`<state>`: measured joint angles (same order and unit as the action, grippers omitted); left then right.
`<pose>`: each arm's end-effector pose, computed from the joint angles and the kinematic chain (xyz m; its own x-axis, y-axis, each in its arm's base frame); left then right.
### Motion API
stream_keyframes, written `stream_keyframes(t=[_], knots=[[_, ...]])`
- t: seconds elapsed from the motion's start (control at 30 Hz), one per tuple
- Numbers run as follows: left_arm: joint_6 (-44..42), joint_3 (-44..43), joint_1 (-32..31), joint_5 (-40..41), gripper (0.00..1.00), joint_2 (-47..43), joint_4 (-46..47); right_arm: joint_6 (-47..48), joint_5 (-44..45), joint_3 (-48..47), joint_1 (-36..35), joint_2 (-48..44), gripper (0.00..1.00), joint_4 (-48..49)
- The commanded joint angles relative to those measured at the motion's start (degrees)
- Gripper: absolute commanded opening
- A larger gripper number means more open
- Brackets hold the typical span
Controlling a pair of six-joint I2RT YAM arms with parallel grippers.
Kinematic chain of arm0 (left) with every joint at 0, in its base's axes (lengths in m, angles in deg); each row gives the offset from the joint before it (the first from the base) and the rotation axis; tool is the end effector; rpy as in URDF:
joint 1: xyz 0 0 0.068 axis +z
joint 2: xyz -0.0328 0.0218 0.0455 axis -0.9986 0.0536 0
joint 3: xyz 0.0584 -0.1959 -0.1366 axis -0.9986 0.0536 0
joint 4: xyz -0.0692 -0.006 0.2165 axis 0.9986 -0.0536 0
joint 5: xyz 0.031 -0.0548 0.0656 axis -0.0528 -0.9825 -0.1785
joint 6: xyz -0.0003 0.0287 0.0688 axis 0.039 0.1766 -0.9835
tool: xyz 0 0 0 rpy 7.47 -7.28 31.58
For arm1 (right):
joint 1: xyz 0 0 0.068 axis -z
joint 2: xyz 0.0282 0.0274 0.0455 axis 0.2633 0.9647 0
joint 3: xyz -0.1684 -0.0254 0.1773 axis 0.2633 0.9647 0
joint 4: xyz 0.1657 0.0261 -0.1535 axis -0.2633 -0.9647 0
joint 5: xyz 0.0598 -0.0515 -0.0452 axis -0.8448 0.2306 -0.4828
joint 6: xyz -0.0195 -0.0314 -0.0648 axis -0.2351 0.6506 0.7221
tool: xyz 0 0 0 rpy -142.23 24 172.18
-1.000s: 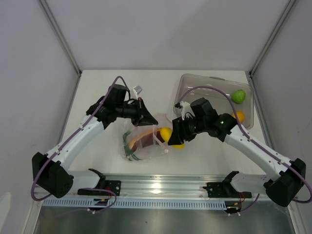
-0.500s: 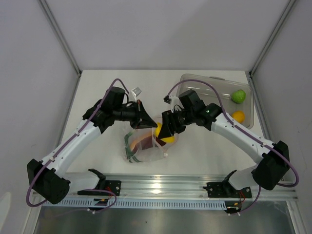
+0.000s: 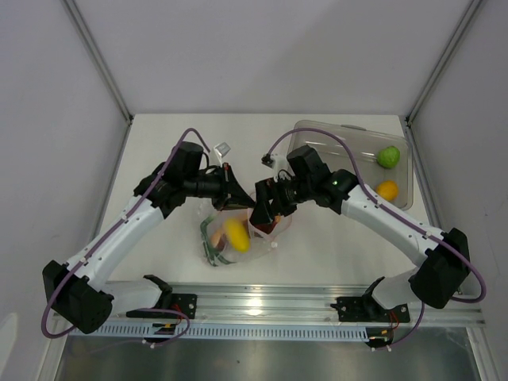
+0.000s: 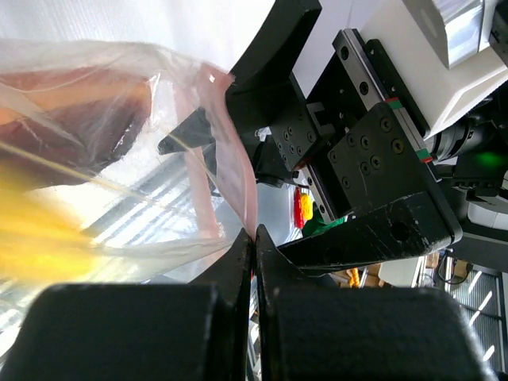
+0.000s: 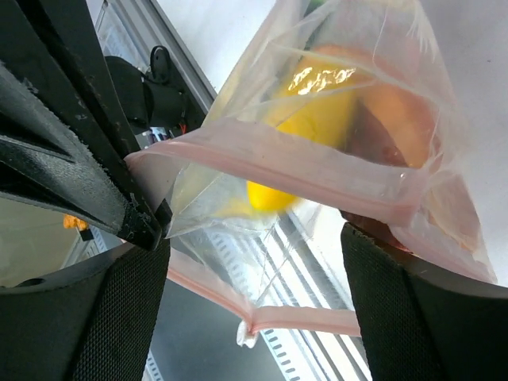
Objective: Place the food in the zip-top bag and seal the zipper
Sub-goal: Place the fake fruit in the zipper food storage bag, then pick up the fake fruit from the bin.
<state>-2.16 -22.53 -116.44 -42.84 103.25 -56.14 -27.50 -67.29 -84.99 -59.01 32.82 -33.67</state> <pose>0.1891 -0.1544 0.3045 -0.9749 -0.1351 -0.1769 0.0933 0.4732 -0.8760 0.1886 0.2274 0.2879 -0.7485 -0.3329 -0.5736 -0.6593 0.4669 0.5893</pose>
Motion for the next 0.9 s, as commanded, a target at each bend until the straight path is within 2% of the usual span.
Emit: stream_keyframes(t=[0.0, 0.17, 0.4, 0.53, 0.6, 0.8, 0.87], knots=[[1.06, -0.65, -0.54, -0.95, 0.01, -1.89, 1.51, -0.09, 0.41, -1.27, -0.37, -1.20, 0.89, 1.57], [1.06, -0.66, -0.54, -1.22, 0.01, -1.98, 1.77, -0.18, 4.01, 0.39, 0.15, -4.10, 0.89, 0.51], [0.53, -0.13, -0.54, -1.48, 0.01, -1.72, 2.74, -1.76, 5.42, 4.96, 6.21, -11.57, 0.87, -1.76], [-0.78, -0.57, -0.63, -0.08, 0.01, -1.37, 2.57, -1.76, 5.42, 6.28, 12.88, -16.31, 0.86, -4.22], [-2.71, -1.27, -0.63, 2.02, 0.01, -1.36, 1.08, -1.93, 5.68, 6.55, 18.41, -18.60, 0.86, -5.11], [-6.50, -1.62, -0.63, 5.02, 0.01, -1.45, -0.69, -5.53, 14.19, 7.69, 33.95, -19.67, 0.86, -6.78], [-7.55, -1.62, -0.63, 5.29, 0.00, -1.37, -0.86, -7.81, 19.71, 7.87, 36.96, -18.79, 0.86, -6.52]])
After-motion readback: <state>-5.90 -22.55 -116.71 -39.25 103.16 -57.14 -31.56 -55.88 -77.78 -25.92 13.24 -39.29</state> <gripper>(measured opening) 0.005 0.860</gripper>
